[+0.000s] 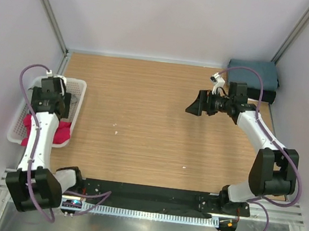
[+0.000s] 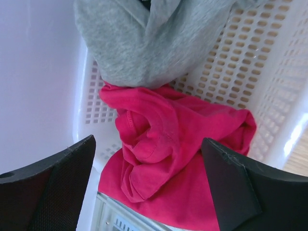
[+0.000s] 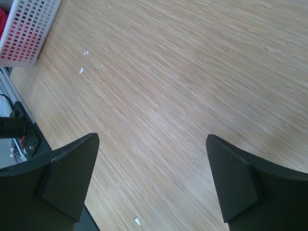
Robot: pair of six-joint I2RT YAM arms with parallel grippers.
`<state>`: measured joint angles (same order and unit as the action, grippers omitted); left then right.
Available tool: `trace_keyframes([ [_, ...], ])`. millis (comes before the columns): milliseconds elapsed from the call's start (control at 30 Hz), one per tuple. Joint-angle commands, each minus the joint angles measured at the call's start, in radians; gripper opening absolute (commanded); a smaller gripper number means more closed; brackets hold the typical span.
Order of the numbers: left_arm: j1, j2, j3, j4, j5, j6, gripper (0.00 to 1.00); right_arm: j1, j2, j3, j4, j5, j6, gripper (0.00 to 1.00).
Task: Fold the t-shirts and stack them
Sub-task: Grab the tshirt from the pile
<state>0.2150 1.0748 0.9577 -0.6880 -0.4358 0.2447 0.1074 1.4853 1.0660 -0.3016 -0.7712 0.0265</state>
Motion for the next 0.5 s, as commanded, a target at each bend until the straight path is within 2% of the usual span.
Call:
trace_keyframes([
  [0, 0.087, 0.051, 0.023, -0.008, 0.08, 0.041, 0.91, 0.0, 0.001, 0.057, -0.031, -0.036, -0.022, 1.0],
  [133, 0.191, 0.119, -0.003, 0.031, 0.127, 0.08, 0.9, 0.0, 0.018, 0.077, -0.037, -0.042, -0.022, 1.0],
  [267, 0.238, 0.157, -0.017, 0.033, 0.186, 0.1, 0.85, 0.0, 0.041, 0.1, -0.062, -0.046, -0.02, 1.0],
  [300, 0.242, 0.165, -0.022, 0.035, 0.19, 0.103, 0.8, 0.002, 0.046, 0.106, -0.064, -0.046, -0.04, 1.0],
  [333, 0.242, 0.168, -0.02, 0.025, 0.2, 0.105, 0.64, 0.0, 0.047, 0.106, -0.064, -0.046, -0.043, 1.0],
  [400, 0.242, 0.165, -0.016, 0.002, 0.221, 0.11, 0.5, 0.0, 0.047, 0.106, -0.062, -0.042, -0.045, 1.0],
  [433, 0.242, 0.16, -0.017, -0.002, 0.227, 0.11, 0.39, 0.002, 0.047, 0.106, -0.064, -0.042, -0.046, 1.0],
  [467, 0.242, 0.154, -0.017, -0.005, 0.232, 0.11, 0.32, 0.002, 0.046, 0.106, -0.065, -0.042, -0.049, 1.0],
])
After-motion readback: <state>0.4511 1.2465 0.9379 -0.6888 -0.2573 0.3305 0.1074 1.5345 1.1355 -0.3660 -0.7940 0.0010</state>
